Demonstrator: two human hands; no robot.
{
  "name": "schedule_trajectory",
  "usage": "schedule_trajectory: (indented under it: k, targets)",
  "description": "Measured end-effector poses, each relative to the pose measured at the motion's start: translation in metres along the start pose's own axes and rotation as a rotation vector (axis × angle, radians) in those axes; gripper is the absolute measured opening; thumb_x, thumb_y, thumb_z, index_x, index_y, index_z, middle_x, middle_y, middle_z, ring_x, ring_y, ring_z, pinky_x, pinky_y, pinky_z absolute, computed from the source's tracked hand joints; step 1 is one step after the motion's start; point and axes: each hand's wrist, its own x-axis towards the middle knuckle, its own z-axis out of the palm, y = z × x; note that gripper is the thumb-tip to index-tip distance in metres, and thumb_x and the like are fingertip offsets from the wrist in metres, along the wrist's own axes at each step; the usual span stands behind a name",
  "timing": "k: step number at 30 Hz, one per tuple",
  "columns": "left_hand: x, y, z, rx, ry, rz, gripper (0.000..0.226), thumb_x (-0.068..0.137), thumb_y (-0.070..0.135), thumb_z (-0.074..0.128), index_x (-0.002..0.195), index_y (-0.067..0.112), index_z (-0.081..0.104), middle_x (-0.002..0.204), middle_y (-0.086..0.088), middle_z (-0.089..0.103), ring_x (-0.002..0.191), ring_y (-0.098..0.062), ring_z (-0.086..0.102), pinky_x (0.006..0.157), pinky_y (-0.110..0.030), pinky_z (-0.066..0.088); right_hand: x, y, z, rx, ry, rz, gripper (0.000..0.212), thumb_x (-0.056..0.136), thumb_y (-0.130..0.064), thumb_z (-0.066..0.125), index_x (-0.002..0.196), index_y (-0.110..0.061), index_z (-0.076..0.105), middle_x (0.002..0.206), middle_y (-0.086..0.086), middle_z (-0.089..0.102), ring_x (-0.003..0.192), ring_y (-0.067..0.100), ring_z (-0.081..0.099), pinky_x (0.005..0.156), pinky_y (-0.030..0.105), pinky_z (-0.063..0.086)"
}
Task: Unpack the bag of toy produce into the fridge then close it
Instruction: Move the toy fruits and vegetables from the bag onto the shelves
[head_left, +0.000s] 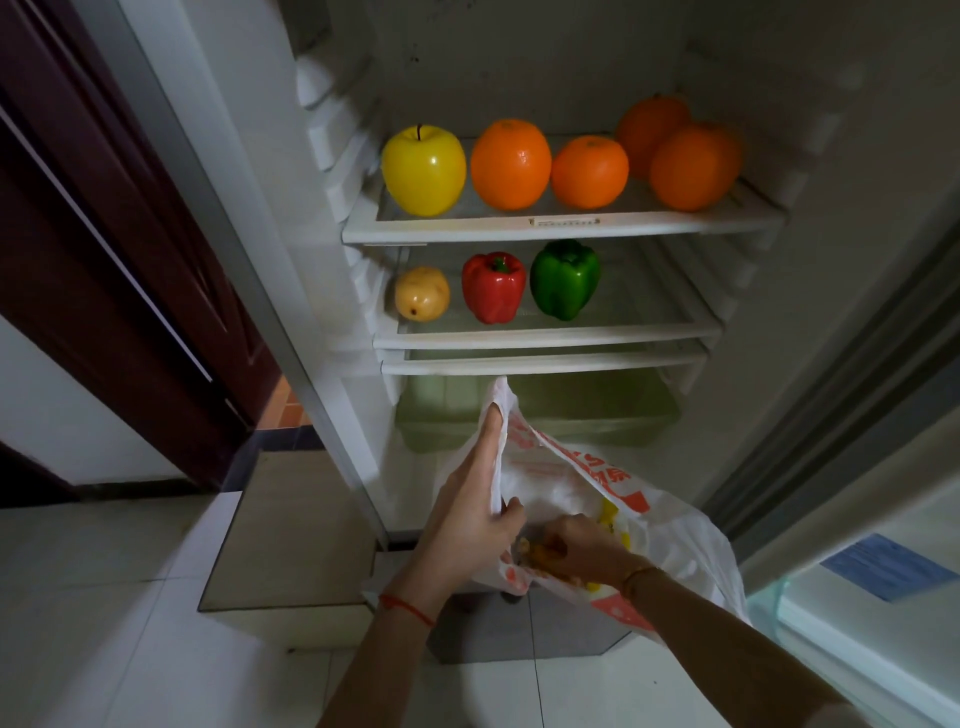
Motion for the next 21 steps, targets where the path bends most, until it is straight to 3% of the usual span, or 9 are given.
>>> schedule_trajectory:
  k: [2, 6, 10, 13, 15, 18, 21]
  targets:
    - [-0.001, 0.000, 0.000, 0.000, 0.000, 0.002, 0.109, 0.088, 0.004, 0.060, 0.129, 0.071, -0.017, 0.152, 0.027, 0.009, 0.129, 0.013, 0.017, 0.100, -0.009, 0.026, 0.007, -0.002, 0.006, 0.010, -0.040, -0.016, 0.056, 0.083, -0.075, 0.036, 0.099, -0.029, 0.065, 0.095, -0.008, 0.068, 0.085, 0.008, 0.062, 0.089, 0.028, 0.051]
    - [-0.003, 0.001, 0.001, -0.011, -0.013, 0.005, 0.110, 0.086, 0.002, 0.059, 0.133, 0.069, -0.015, 0.157, 0.026, 0.005, 0.139, 0.010, 0.011, 0.105, -0.006, 0.019, 0.006, -0.007, 0.010, -0.064, -0.110, -0.019, 0.029, 0.091, -0.049, 0.051, 0.104, -0.025, 0.062, 0.090, -0.006, 0.062, 0.080, 0.011, 0.059, 0.085, 0.029, 0.052]
    - [-0.005, 0.001, 0.000, -0.033, -0.012, 0.022, 0.110, 0.084, -0.001, 0.058, 0.138, 0.065, -0.012, 0.154, 0.036, 0.001, 0.136, 0.022, 0.006, 0.103, 0.001, 0.017, 0.014, 0.008, 0.033, -0.108, -0.025, -0.022, 0.035, 0.094, -0.054, 0.043, 0.103, -0.024, 0.059, 0.104, -0.002, 0.064, 0.094, 0.013, 0.064, 0.092, 0.028, 0.052]
    - [-0.006, 0.001, 0.000, -0.030, -0.003, 0.017, 0.110, 0.084, 0.001, 0.058, 0.134, 0.070, -0.012, 0.147, 0.045, -0.001, 0.135, 0.024, 0.005, 0.101, 0.003, 0.017, 0.007, 0.000, 0.029, -0.176, 0.068, -0.066, 0.036, 0.094, -0.050, 0.048, 0.118, -0.024, 0.058, 0.125, -0.003, 0.059, 0.108, 0.011, 0.061, 0.094, 0.028, 0.052]
    - [-0.008, 0.002, 0.000, -0.029, -0.001, 0.008, 0.109, 0.086, 0.003, 0.058, 0.131, 0.072, -0.012, 0.149, 0.040, 0.001, 0.136, 0.020, 0.007, 0.100, 0.004, 0.017, 0.005, -0.001, 0.031, -0.234, 0.093, -0.095, 0.035, 0.096, -0.042, 0.051, 0.125, -0.023, 0.055, 0.132, -0.001, 0.056, 0.115, 0.014, 0.059, 0.097, 0.032, 0.051]
    - [-0.009, 0.003, 0.000, -0.023, 0.005, 0.015, 0.109, 0.086, 0.004, 0.058, 0.133, 0.072, -0.013, 0.151, 0.039, 0.002, 0.140, 0.016, 0.007, 0.103, 0.001, 0.015, 0.001, -0.006, 0.028, -0.211, 0.106, -0.088, 0.037, 0.097, -0.042, 0.049, 0.127, -0.021, 0.055, 0.134, 0.000, 0.055, 0.119, 0.015, 0.057, 0.101, 0.033, 0.048]
    - [-0.009, 0.003, -0.002, -0.009, 0.008, 0.016, 0.109, 0.086, 0.005, 0.058, 0.133, 0.072, -0.014, 0.149, 0.042, 0.003, 0.140, 0.013, 0.011, 0.104, -0.002, 0.019, -0.002, -0.010, 0.017, -0.128, 0.132, -0.083, 0.044, 0.095, -0.054, 0.043, 0.122, -0.023, 0.060, 0.127, -0.002, 0.060, 0.116, 0.015, 0.058, 0.101, 0.028, 0.046]
